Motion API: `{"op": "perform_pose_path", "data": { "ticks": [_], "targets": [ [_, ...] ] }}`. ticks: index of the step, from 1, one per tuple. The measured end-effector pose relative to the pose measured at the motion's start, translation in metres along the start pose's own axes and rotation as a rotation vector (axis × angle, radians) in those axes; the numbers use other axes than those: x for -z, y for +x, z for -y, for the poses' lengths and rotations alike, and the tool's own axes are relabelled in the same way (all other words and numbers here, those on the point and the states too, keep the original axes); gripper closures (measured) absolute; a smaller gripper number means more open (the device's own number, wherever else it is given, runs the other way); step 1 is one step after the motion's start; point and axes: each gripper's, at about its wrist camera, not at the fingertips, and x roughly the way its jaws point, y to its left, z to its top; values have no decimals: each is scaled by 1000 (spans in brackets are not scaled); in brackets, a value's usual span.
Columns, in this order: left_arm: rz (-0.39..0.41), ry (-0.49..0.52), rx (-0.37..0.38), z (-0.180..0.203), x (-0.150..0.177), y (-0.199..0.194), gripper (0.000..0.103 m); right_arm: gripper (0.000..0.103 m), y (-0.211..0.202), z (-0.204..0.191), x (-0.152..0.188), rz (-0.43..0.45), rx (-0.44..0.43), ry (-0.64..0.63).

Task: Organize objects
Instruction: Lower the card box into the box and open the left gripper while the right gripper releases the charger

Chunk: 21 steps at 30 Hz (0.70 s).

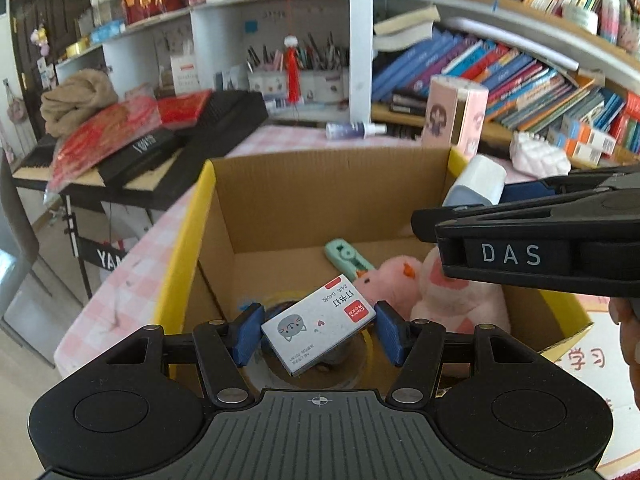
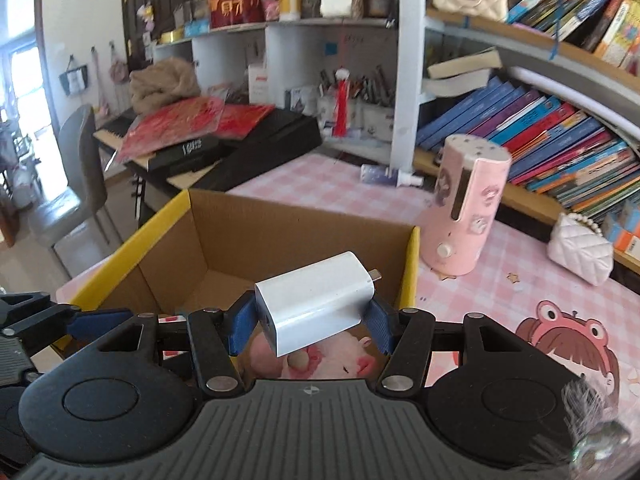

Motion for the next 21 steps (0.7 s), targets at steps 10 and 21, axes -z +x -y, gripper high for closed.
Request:
{"op": "perform_pose_path", "data": {
  "ticks": [10, 21],
  "targets": [
    [-54, 8, 7, 6, -2, 12, 43, 48, 19, 4, 3, -54, -46, -8],
    [-43, -27, -17, 0, 0, 8, 38, 48, 23, 2, 2, -62, -62, -24]
  ]
}}
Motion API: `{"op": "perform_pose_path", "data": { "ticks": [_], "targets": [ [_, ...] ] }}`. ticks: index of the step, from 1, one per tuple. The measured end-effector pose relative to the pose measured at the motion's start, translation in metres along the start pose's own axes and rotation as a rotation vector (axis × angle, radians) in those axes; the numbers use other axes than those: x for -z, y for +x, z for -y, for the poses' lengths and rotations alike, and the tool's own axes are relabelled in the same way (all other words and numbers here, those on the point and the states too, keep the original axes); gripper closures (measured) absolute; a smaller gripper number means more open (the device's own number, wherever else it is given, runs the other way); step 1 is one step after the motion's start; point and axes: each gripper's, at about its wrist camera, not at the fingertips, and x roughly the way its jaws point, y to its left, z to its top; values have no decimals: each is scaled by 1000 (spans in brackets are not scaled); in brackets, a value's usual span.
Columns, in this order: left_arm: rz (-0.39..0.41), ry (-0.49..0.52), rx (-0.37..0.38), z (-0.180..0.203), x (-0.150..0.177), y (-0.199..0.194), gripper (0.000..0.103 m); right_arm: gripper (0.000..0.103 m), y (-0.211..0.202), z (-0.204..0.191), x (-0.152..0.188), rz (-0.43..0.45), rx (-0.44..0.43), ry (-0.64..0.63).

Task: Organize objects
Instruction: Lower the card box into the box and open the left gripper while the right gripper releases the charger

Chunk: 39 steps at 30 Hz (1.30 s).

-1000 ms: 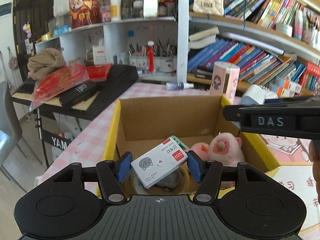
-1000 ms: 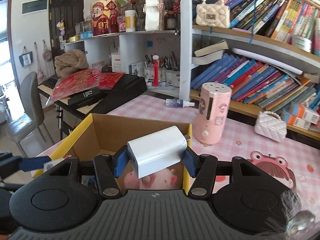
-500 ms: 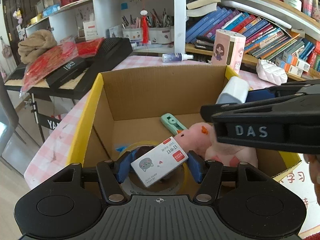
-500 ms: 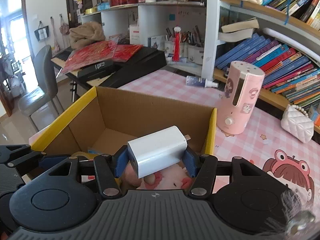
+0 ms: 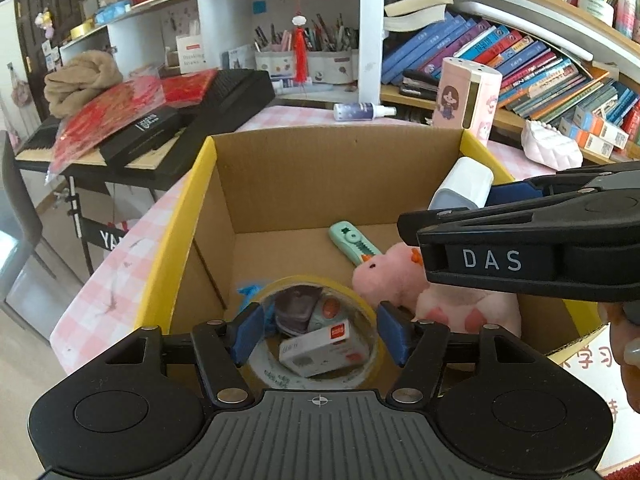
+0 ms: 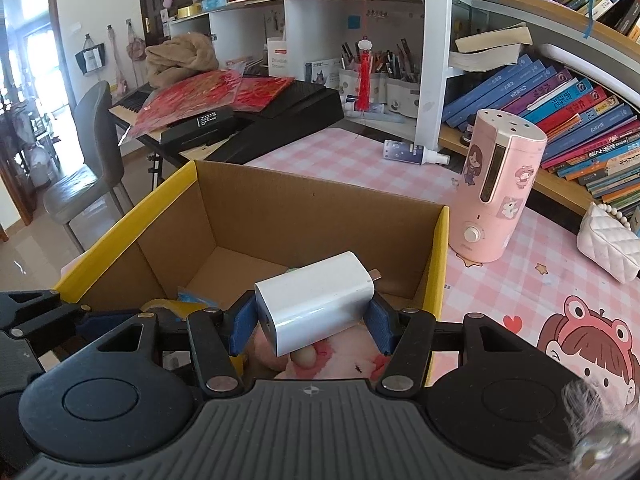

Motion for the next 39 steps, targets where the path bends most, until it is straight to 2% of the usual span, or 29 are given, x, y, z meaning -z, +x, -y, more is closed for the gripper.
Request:
{"op": "perform_pose_path", "data": {
  "ticks": [5, 9, 18, 26, 39],
  "targets": [
    [9, 16, 4, 3, 2, -4, 36, 48, 3, -4, -1, -13, -18, -14],
    [28, 46, -4, 6, 3, -10, 28, 48, 8, -9, -1, -47, -51, -22],
    [38, 46, -12, 5, 5, -17, 27, 53, 13, -19, -3, -94, -94, -42],
    [59, 34, -8, 3, 9, -26, 27, 53, -3, -22, -2, -48, -79, -32],
    [155, 40, 41, -5, 25, -73, 27, 53, -61, -37, 10, 100, 41, 14]
  ]
}}
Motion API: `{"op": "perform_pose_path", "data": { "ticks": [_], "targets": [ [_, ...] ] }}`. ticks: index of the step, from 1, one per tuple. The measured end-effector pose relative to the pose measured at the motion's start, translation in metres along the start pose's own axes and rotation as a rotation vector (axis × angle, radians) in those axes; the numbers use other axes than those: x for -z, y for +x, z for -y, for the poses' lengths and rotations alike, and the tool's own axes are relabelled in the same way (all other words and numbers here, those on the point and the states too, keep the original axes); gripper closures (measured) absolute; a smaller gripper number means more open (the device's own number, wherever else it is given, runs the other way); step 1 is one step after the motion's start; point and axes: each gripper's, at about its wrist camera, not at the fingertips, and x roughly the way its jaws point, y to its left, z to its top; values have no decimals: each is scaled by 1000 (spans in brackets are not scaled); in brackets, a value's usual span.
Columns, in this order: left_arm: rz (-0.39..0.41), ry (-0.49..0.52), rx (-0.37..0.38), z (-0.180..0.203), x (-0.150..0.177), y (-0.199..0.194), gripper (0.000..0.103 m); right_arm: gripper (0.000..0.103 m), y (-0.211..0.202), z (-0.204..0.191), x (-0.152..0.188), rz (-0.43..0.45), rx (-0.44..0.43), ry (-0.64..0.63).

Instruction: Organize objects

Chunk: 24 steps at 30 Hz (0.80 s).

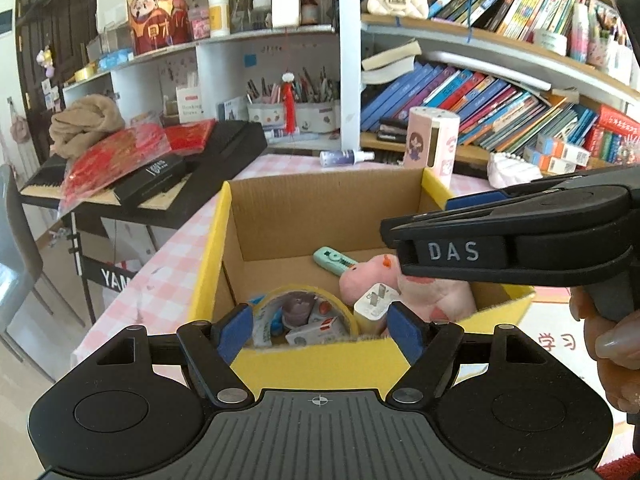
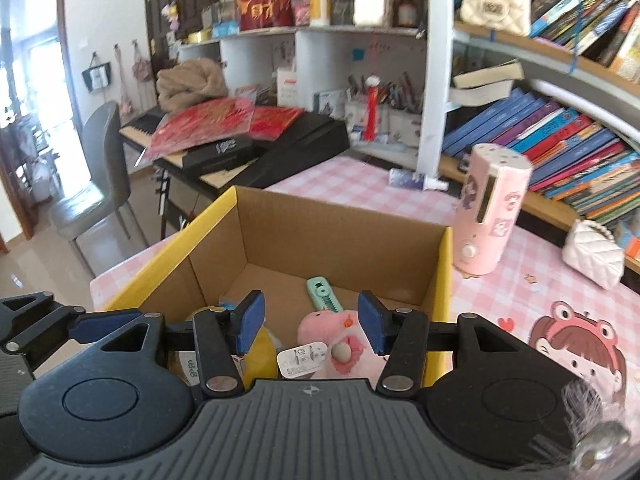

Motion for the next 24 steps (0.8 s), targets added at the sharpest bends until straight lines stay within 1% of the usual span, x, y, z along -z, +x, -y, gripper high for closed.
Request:
{"op": "perform_pose_path", "data": {
  "ticks": [9, 13, 14, 15, 20, 24],
  "targets": [
    [13, -12, 27, -16, 29, -38, 26, 52, -47, -28, 25, 63, 99, 54],
    [2, -1, 37, -19, 46, -53, 25, 51, -71, -41, 45, 74, 159, 88],
    [-3, -1, 40, -19, 50, -56, 21, 50, -77, -43, 51, 76, 178, 99],
    [-7, -1, 45, -19, 54, -59, 20, 50, -82, -46, 56, 76, 194, 108],
    [-24, 17, 81, -15, 71, -73, 20, 50, -112, -52, 85, 75, 283, 184],
    [-42, 49, 120, -6, 86, -80, 20, 46, -132, -55, 109, 76, 350, 231]
  ]
}}
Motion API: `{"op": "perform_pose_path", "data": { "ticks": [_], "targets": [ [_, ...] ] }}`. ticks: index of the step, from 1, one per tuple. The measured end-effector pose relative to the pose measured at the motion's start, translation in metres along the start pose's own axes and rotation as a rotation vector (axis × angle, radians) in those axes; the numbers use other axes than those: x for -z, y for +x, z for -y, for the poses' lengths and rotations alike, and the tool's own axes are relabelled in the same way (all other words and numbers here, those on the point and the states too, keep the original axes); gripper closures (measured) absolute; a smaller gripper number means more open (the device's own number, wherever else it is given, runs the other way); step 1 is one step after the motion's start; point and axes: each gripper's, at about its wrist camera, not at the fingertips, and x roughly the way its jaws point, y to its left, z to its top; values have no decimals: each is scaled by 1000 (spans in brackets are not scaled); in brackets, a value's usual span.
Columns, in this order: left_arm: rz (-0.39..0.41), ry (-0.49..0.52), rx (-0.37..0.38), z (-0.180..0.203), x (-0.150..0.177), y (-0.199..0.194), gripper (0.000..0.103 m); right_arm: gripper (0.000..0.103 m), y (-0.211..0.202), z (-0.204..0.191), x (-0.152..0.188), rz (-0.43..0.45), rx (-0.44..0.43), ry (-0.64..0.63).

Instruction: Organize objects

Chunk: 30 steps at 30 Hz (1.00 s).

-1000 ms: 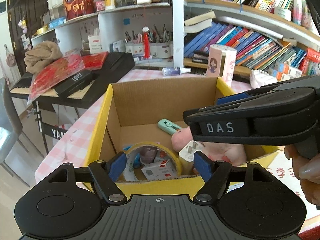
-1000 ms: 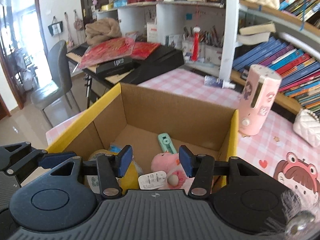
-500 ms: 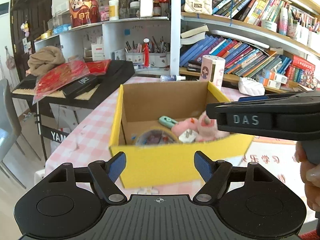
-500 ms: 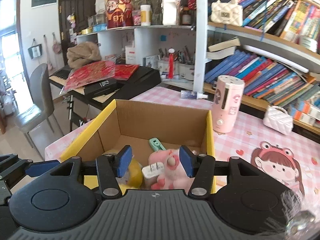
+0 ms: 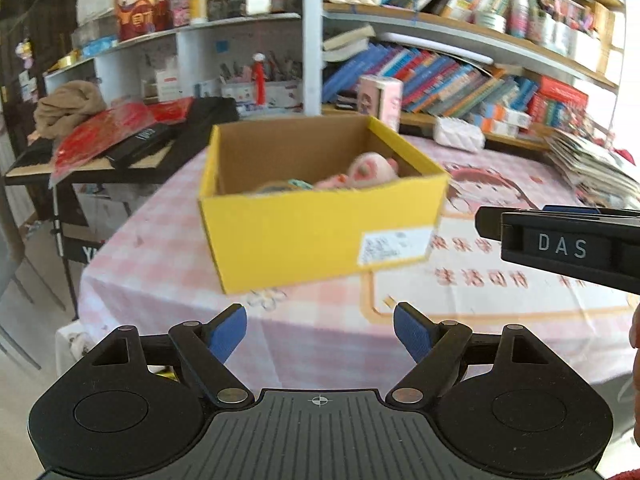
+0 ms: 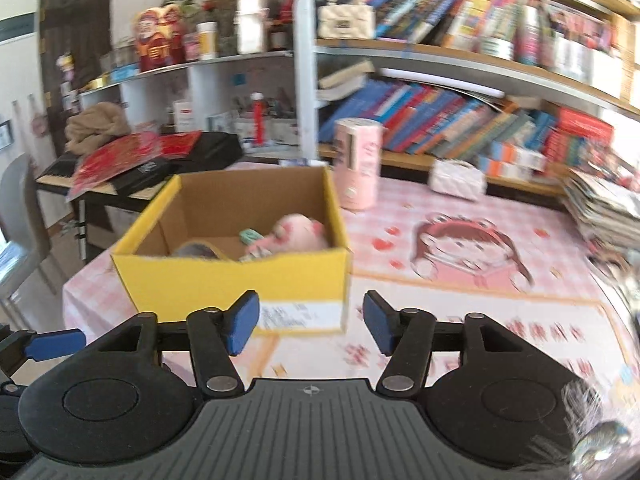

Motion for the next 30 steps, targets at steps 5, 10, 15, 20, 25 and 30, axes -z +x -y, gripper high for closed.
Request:
{"op": "perform_pose_path", "data": {
  "ticks": [5, 10, 15, 20, 25, 30],
  "targets": [
    [-27, 20, 33, 11, 8, 0, 20, 45, -16, 13, 22, -24, 79, 40],
    [-29, 59, 67, 28, 12, 0, 19, 39, -29, 30, 35, -30, 143, 87],
    [-30, 119, 89, 49, 17, -1, 19, 34, -39, 48, 43, -33, 193, 153],
    [-14, 147, 94, 61, 15, -1, 15, 28, -39, 58, 46, -44, 198, 207],
    [2, 142, 92, 71, 10, -1, 14, 20, -39, 58, 43, -46, 185, 171],
    [16, 131, 82, 75, 6, -1, 9, 16, -39, 59, 38, -41, 171, 146]
  ]
}}
